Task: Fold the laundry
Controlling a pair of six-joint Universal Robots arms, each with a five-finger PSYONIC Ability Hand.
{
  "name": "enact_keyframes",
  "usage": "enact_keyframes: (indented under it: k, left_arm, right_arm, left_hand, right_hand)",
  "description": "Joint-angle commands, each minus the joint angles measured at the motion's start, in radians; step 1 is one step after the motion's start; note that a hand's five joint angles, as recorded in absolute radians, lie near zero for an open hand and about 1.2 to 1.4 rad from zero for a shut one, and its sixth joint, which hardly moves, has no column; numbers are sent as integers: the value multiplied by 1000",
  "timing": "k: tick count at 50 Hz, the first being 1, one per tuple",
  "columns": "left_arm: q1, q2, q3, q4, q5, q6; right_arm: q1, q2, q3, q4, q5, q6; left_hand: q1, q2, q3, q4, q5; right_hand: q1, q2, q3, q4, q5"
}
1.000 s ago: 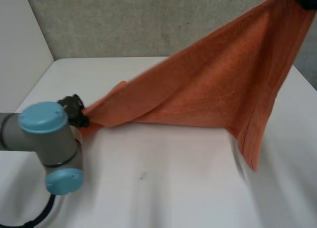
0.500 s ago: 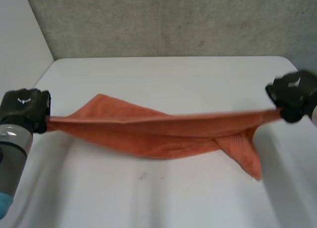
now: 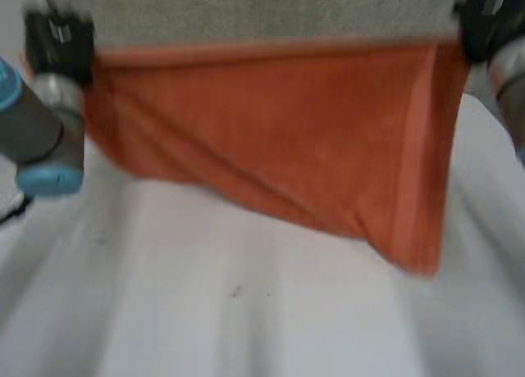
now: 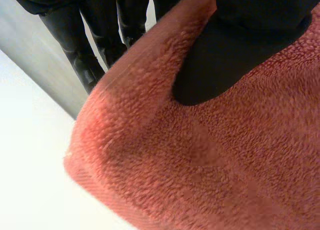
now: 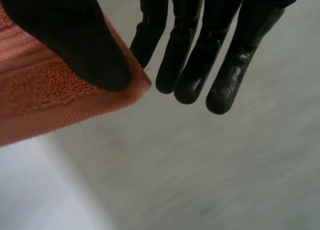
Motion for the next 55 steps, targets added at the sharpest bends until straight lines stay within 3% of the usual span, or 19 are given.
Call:
enact_keyframes:
  k: [1, 5, 16, 23, 32, 38, 39, 40, 41, 42, 55]
  left_arm:
    - [-15, 85, 26, 413, 36, -9]
    - [-14, 108, -37, 409, 38, -9]
    - [18, 120, -385, 363, 32, -47]
    - [18, 91, -625, 352, 33, -73]
    - [14, -13, -690, 305, 41, -64]
    - [17, -20, -683, 141, 41, -62]
    - [18, -17, -683, 104, 39, -62]
    - [18, -17, -683, 104, 39, -62]
    - [18, -17, -684, 70, 35, -61]
    - [20, -15, -684, 43, 30, -61]
    - [72, -13, -698, 22, 10, -62]
  right_arm:
    - [9, -89, -42, -333, 83, 63]
    - [4, -161, 101, -369, 56, 74]
    - [4, -200, 445, -359, -56, 71]
    - [0, -188, 665, -239, -114, 71]
    - [-19, -145, 805, -205, -118, 63]
    - [-74, -146, 821, -196, -119, 68]
    - [-82, -146, 825, -195, -121, 66]
    - [-83, -146, 830, -194, -122, 65]
    - [-83, -146, 830, -194, -122, 65]
    - [-85, -146, 835, -194, -124, 65]
    - [-108, -145, 845, -196, -145, 59]
  left_hand:
    - [191, 178, 179, 179, 187]
    - [191, 178, 179, 179, 187]
    - [191, 178, 179, 179, 187]
    - [191, 178, 179, 179, 187]
    - [191, 178, 179, 179, 187]
    - [191, 178, 179, 179, 187]
    - [-105, -118, -117, -117, -109]
    - [-108, -121, -120, -120, -112]
    - [-433, -447, -445, -445, -438]
    - [-570, -584, -582, -582, -575]
    - [-560, -573, -572, -572, -565]
  right_hand:
    - [412, 209, 215, 203, 227]
    - [412, 209, 215, 203, 227]
    - [412, 209, 215, 203, 227]
    - [412, 209, 215, 203, 227]
    - [412, 209, 215, 203, 227]
    - [412, 209, 215, 203, 227]
    - [412, 209, 215, 203, 227]
    - [412, 209, 215, 203, 227]
    - [412, 209, 215, 203, 227]
    - [412, 209, 215, 203, 227]
    - [412, 209, 215, 203, 227]
